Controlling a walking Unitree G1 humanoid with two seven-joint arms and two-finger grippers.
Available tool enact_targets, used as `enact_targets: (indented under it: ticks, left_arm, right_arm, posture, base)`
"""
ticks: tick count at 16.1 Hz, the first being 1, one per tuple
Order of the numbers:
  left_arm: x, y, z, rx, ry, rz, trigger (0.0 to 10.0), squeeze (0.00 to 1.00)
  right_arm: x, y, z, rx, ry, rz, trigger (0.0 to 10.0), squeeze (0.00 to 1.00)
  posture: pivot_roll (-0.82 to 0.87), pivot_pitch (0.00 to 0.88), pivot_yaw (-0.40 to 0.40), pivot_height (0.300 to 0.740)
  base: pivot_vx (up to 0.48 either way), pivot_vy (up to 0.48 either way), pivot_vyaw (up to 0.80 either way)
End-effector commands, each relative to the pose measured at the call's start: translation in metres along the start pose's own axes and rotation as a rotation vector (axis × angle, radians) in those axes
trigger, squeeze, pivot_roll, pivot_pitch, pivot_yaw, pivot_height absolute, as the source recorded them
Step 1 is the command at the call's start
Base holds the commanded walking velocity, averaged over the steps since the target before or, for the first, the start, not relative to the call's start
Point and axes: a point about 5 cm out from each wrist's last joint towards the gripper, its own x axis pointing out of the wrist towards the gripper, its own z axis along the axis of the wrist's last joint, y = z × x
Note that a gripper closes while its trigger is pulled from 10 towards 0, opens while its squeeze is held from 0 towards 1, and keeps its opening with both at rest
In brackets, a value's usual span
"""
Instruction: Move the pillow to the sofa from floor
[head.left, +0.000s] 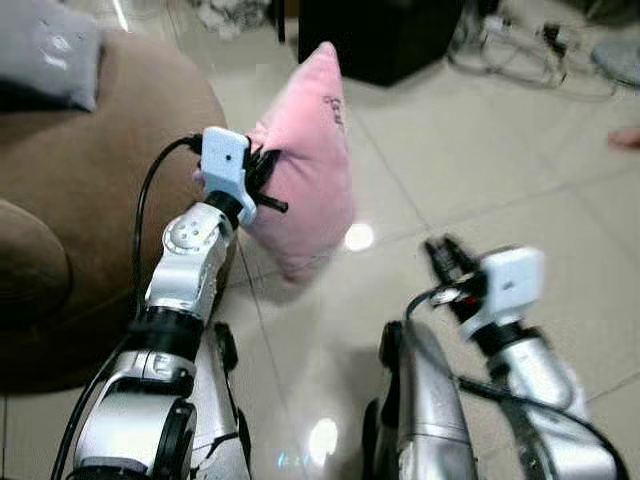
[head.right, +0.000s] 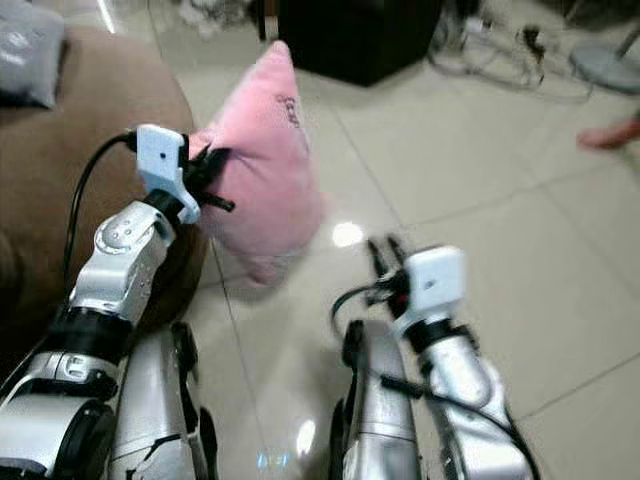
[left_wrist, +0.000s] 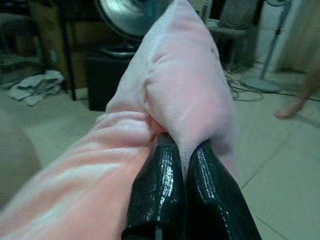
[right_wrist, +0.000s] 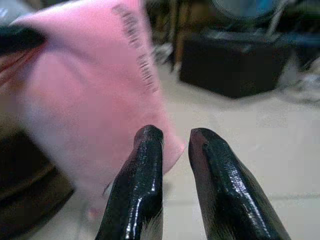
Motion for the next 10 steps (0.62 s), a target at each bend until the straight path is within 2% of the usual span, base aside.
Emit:
enact_targets:
  ticks: [1,10]
  left_arm:
    - [0.0002,-0.0007,0.0074,-0.008,-0.034,0.003,10.0,0.0]
    - [0.0002,-0.0007,0.0074,-0.008,-0.034,0.003,10.0,0.0]
  right_arm:
    - [-0.0025,-0.0016,0.0011,0.003,0.005,-0.013,10.0,0.0]
    - [-0.0025,-0.0016,0.0011,0.003,0.005,-0.013,10.0,0.0]
  posture:
    - [0.01,0.078,-0.073,0.537]
    - [0.01,0.078,-0.073,0.537]
  base:
    - [0.0,0.0,0.0]
    - [0.0,0.0,0.0]
